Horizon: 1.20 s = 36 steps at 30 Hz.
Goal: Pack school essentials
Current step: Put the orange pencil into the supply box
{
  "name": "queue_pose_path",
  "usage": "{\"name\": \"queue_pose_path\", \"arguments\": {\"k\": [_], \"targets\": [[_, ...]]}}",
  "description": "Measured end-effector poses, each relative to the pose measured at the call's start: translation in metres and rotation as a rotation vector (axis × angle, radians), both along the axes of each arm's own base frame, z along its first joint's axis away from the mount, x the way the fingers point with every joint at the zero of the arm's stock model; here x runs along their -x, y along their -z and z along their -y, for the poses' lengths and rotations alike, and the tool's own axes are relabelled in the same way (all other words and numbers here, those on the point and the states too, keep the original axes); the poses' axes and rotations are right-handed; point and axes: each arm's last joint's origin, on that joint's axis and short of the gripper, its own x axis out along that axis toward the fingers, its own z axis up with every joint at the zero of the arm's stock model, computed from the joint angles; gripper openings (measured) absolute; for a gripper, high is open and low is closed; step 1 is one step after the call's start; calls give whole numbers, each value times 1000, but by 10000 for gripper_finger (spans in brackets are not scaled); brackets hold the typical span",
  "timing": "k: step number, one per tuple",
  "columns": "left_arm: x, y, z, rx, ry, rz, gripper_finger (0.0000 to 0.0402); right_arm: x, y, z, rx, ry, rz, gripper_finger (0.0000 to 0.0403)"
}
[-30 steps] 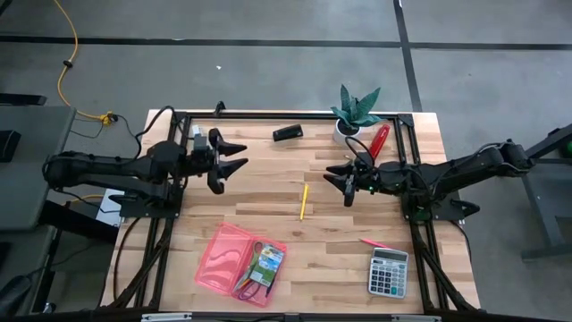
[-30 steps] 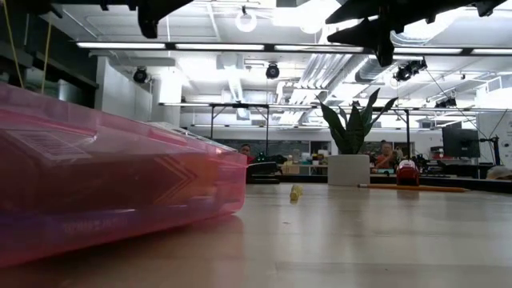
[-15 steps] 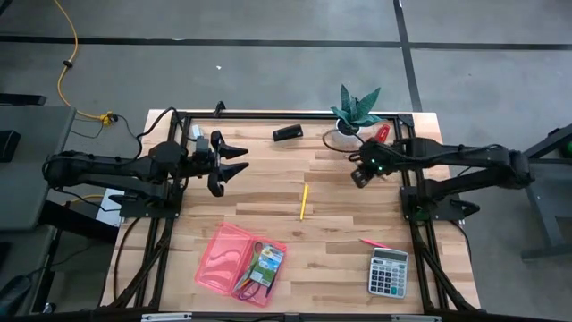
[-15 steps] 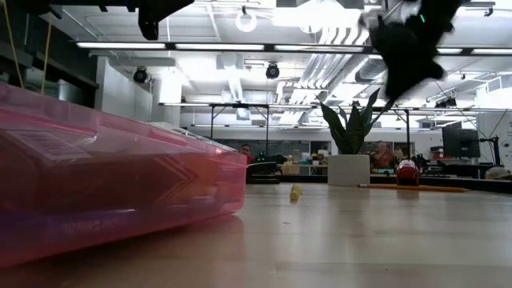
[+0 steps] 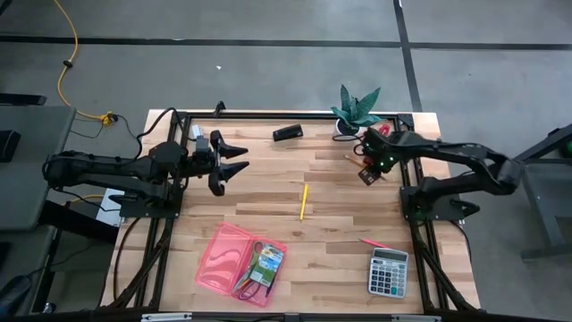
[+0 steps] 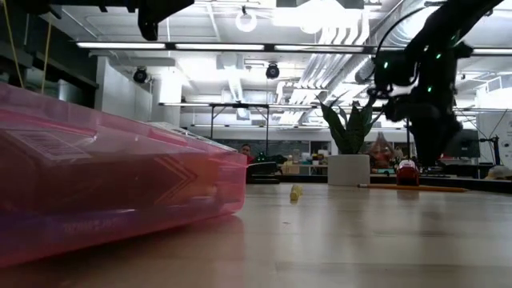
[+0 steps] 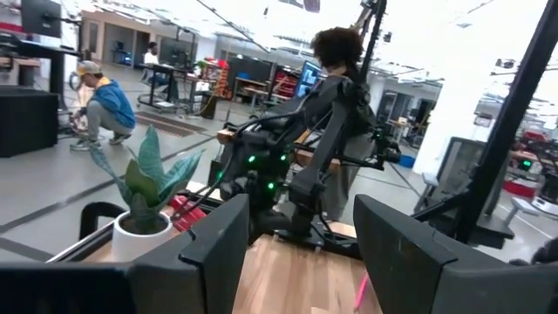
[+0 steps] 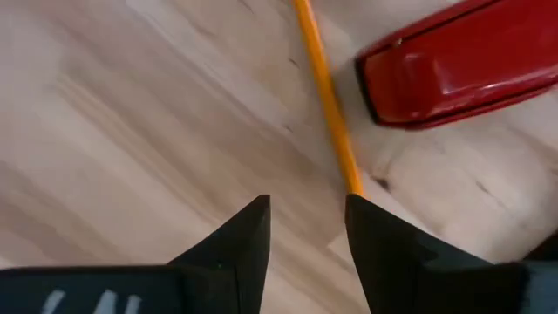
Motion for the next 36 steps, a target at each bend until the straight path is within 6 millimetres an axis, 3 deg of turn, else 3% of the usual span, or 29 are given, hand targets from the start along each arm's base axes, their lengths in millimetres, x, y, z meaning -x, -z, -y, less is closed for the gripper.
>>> {"name": "queue_pose_path", "arguments": {"k": [10, 20, 23, 28, 32, 36], "targets": [[0, 0, -1, 39, -23, 11, 197, -3, 39, 28, -111, 72, -127, 142], [0, 0, -1, 55, -21, 16, 197, -5, 45, 31, -142, 47, -121, 137], [0, 0, -1, 54, -21, 16, 197, -7, 45, 29, -134, 52, -130, 111], [0, 0, -1, 52, -21, 15, 197, -9, 45, 22, -153, 47, -145, 20], [0, 0, -1, 52, -21, 13, 197, -14, 38, 6, -198, 37, -99, 12], [0, 0, -1, 53, -23, 12, 197, -24, 19, -17, -207, 21, 32, 4]]}}
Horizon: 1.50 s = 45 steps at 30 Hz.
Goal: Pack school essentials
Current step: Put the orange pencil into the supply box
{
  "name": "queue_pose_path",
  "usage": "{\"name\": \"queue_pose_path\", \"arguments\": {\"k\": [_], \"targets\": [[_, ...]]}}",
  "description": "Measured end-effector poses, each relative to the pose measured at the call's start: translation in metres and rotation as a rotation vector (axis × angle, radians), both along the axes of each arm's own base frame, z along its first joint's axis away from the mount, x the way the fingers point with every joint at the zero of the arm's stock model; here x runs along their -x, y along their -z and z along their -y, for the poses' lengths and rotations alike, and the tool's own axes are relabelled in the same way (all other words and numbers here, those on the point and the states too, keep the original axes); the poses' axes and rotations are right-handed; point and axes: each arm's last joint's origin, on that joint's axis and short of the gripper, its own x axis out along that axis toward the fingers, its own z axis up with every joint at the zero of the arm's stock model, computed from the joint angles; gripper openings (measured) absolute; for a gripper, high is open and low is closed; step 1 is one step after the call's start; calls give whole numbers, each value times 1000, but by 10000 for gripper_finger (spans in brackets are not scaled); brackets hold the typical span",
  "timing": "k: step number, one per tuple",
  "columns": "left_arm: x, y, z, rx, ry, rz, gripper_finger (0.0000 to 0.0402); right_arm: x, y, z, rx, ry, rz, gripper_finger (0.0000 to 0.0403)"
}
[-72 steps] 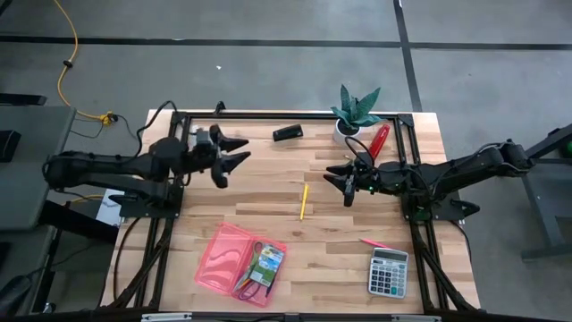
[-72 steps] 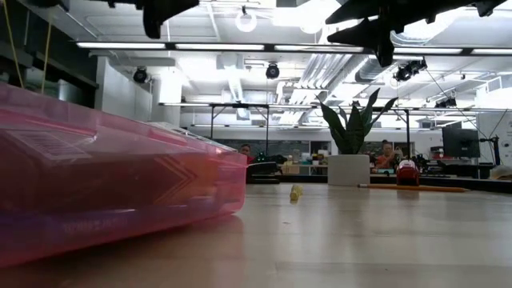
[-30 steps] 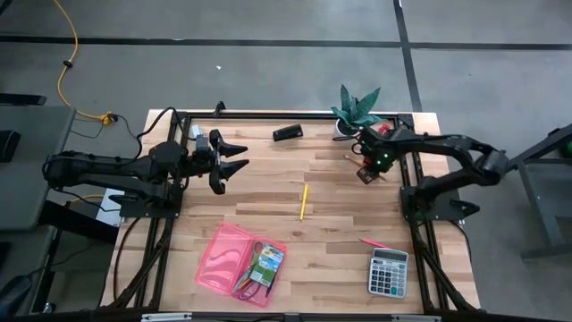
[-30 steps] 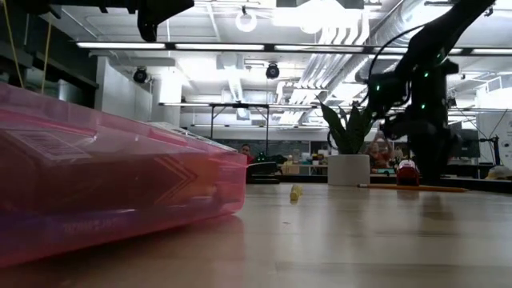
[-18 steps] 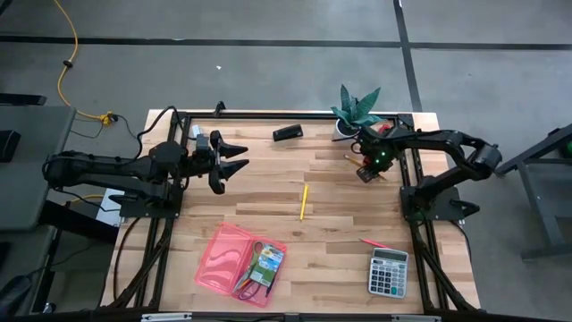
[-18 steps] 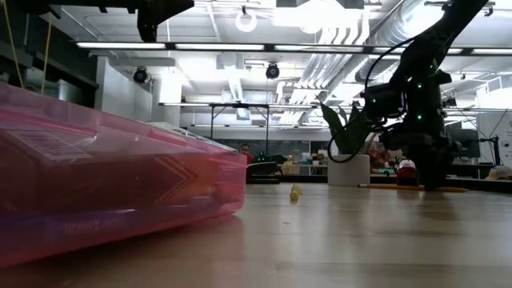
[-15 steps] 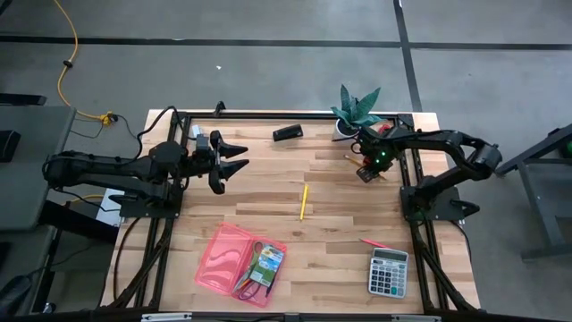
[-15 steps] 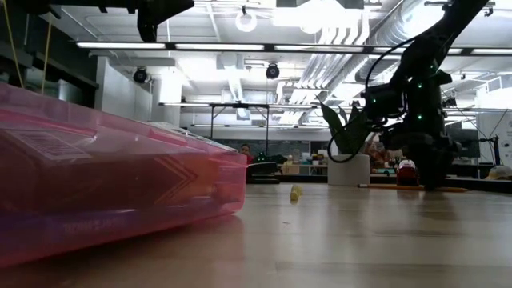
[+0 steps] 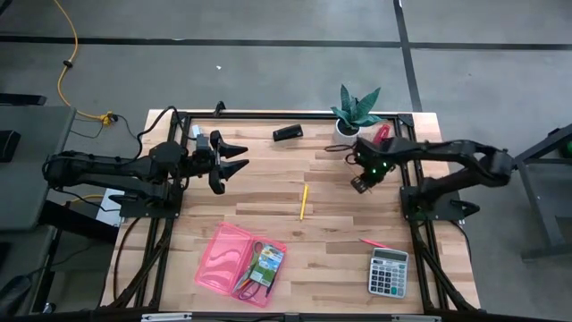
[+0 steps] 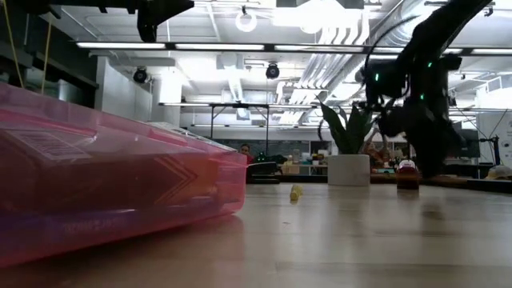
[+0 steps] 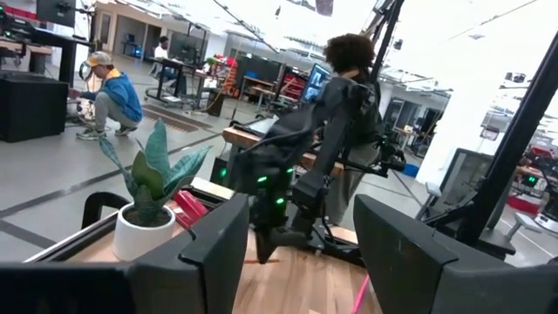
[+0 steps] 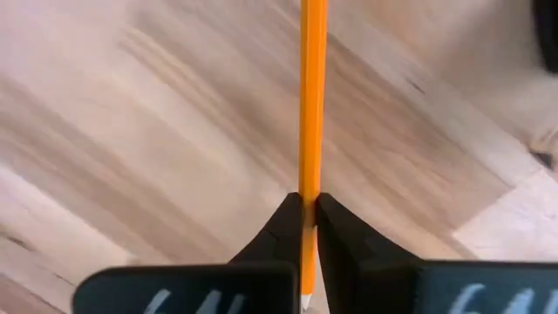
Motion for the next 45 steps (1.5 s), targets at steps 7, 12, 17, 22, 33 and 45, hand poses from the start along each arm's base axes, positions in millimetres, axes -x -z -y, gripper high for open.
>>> {"name": "queue_pose_path", "arguments": {"k": [7, 12, 17, 22, 33, 45], "targets": [[0, 2, 0, 4, 5, -24, 197, -31, -40, -58, 135, -5, 401, 2], [0, 3, 0, 30, 9, -22, 197, -57, -71, -96, 309, -46, 813, 1], [-1, 3, 1, 27, 32, -23, 197, -63, -89, -113, 480, -81, 1007, 1], [-1, 3, 1, 26, 45, -23, 197, -63, -90, -114, 530, -83, 1002, 0], [-8, 8, 4, 31, 64, -52, 197, -69, -92, -116, 543, -169, 1053, 0], [-77, 36, 17, 0, 159, -92, 197, -139, -93, -122, 581, -329, 1082, 0]]}}
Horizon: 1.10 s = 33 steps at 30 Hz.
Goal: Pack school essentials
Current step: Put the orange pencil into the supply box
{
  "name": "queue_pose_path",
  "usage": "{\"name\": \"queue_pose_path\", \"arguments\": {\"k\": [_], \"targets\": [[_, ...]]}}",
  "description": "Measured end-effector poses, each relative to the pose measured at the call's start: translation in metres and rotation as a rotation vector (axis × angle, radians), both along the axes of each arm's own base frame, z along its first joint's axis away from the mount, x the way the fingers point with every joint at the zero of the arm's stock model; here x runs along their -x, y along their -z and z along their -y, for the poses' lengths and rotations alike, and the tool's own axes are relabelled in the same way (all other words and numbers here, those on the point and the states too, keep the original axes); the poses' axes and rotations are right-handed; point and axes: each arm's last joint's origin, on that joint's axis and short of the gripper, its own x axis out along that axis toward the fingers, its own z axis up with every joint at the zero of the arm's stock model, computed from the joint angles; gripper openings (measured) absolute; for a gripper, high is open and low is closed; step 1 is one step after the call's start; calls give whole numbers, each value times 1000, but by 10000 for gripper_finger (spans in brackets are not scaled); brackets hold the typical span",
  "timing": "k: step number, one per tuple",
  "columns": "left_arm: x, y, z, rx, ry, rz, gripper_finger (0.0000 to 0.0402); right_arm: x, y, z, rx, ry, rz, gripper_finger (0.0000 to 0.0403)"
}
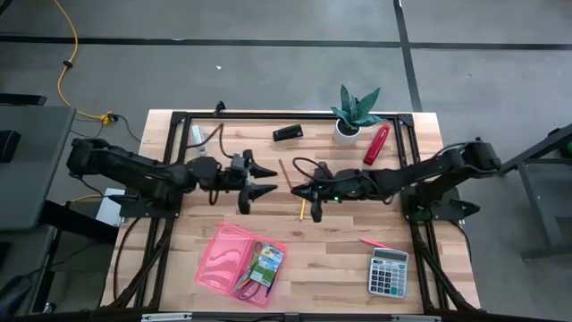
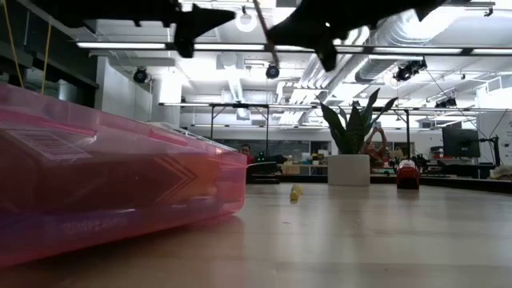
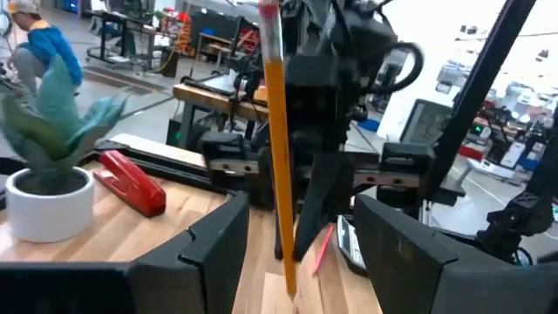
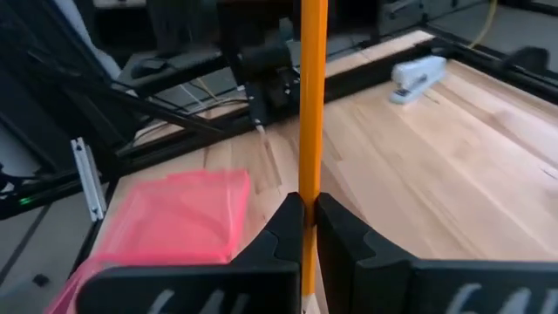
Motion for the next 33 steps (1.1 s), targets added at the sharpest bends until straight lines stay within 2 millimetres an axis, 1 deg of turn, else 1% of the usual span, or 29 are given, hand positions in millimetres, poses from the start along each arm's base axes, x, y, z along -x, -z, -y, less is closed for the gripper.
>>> {"name": "queue_pose_path", "arguments": {"k": [2, 5, 12, 14, 17, 20, 23, 24, 25, 28, 30, 33], "targets": [[-9, 1, 0, 0, 3, -13, 197, -8, -5, 0, 11, -25, 12, 0], [-19, -2, 0, 0, 2, -15, 197, -12, -7, 1, 24, -35, 13, 0], [-28, -7, -1, -34, -7, -9, 197, -15, -14, 4, 24, -64, 40, 0], [-28, -8, -2, -38, -36, -2, 188, -15, -14, 4, 21, -62, 46, 0], [-28, -12, -3, -46, -62, 34, 154, -15, -15, 4, 23, -50, 51, 0], [-28, -13, -3, -62, -68, 36, 99, -16, -16, 4, 22, -46, 67, 0], [-28, -13, -2, -70, -60, 36, 33, -16, -17, 5, 25, -44, 75, 0], [-28, -13, -2, -67, -54, 36, 19, -16, -17, 6, 27, -41, 76, 0], [-28, -13, -2, -61, -53, 37, 12, -16, -17, 6, 24, -43, 76, 0], [-28, -13, -3, -48, -57, 37, 16, -16, -17, 8, 20, -40, 76, 0], [-28, -13, -3, -47, -56, 37, 9, -16, -17, 8, 20, -40, 76, 0], [-27, -13, -4, -61, -46, 26, 6, -15, -18, 8, 13, -40, 67, 11]]}}
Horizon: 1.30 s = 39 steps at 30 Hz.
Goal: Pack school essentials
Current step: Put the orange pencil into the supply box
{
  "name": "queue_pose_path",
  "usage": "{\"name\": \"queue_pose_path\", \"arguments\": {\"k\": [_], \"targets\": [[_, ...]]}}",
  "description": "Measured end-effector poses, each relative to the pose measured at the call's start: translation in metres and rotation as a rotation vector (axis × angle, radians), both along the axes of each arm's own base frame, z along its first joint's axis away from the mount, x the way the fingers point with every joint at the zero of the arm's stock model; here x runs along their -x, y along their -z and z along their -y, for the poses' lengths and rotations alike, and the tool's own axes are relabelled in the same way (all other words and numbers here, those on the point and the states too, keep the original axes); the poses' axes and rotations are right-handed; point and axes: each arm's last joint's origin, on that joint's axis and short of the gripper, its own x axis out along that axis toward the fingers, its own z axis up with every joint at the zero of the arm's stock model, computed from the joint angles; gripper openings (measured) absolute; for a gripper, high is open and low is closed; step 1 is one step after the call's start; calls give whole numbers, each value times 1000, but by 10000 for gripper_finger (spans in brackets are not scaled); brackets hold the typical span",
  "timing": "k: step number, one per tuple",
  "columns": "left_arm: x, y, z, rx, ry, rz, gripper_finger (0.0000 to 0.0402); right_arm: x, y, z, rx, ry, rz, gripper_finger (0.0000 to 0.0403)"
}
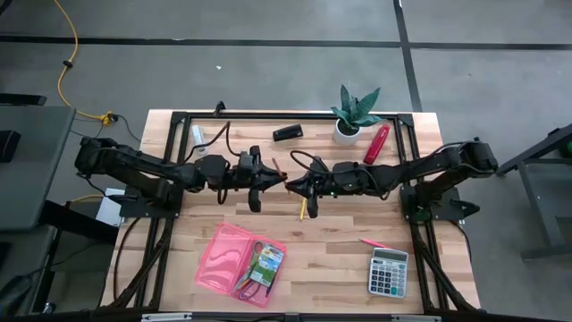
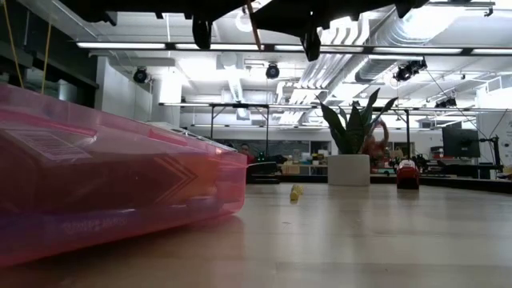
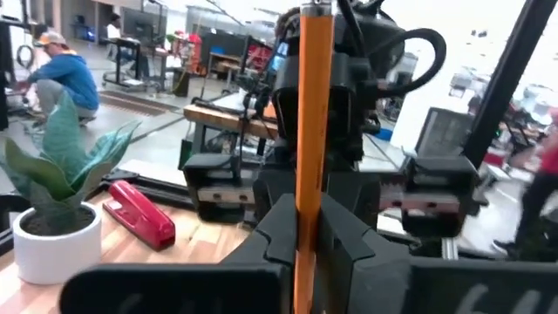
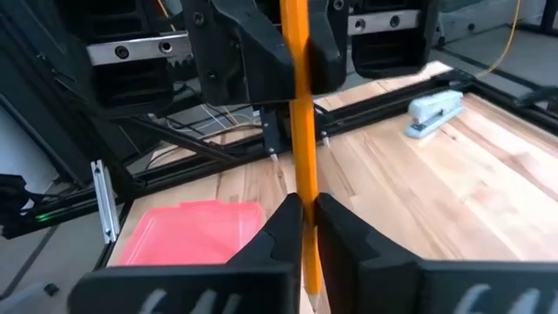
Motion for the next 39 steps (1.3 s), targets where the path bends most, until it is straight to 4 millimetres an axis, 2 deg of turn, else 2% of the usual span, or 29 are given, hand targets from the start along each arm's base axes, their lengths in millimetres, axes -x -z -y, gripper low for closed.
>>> {"name": "queue_pose_path", "arguments": {"k": [4, 11, 14, 17, 20, 23, 26, 31, 35, 39], "targets": [[12, -4, -7, -7, 6, -85, 4, 14, -9, 4, -19, 17, -51, 61], [65, -27, -15, -30, -31, -212, 2, 61, -31, 12, 45, 139, -191, 173], [87, -36, -12, 5, -18, -214, 2, 82, -35, 15, 53, 189, -179, 201], [101, -41, -4, 48, -4, -214, 2, 103, -32, 17, 18, 244, -126, 212], [104, -39, 8, 65, -8, -199, 2, 119, -23, 18, -41, 268, -35, 214], [102, -28, 18, 84, -14, -183, 2, 129, -15, 18, -81, 267, 65, 215], [100, -19, 23, 109, -27, -206, 2, 134, -12, 19, -95, 265, 116, 215], [101, -23, 24, 175, -17, -213, 2, 136, -15, 22, -89, 283, 134, 215], [95, -16, 31, 322, 86, -336, 2, 136, -15, 23, -96, 291, 133, 215], [85, 1, 58, 489, 210, -474, 2, 136, -13, 23, -115, 284, 115, 215]]}}
